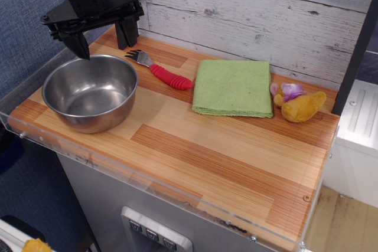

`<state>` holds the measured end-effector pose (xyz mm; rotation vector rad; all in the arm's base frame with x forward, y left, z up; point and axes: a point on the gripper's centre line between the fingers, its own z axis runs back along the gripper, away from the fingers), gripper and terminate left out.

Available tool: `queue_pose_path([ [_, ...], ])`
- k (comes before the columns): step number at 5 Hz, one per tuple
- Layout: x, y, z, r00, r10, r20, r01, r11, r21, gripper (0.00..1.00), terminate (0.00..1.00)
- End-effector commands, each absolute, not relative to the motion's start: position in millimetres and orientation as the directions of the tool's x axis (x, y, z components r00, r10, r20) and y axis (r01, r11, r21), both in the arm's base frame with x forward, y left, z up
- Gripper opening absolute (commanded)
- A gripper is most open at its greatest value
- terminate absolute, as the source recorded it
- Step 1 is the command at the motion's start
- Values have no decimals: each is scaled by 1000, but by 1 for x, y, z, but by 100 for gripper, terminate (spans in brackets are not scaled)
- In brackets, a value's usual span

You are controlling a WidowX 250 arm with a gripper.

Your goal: Move the pot to the left bottom corner of the table.

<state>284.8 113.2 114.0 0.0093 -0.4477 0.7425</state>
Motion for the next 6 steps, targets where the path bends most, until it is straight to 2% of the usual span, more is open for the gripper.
queue_pose_path([
  [1,285,113,114,647,651,397,-655,741,-148,100,0],
  [2,289,108,118,724,541,428,-568,820,-76,100,0],
  [3,286,101,112,777,478,410,-518,855,-16,100,0],
  [4,286,92,107,799,456,393,-493,870,-9,100,0],
  [6,288,81,64,847,454,277,-477,879,20,100,0],
])
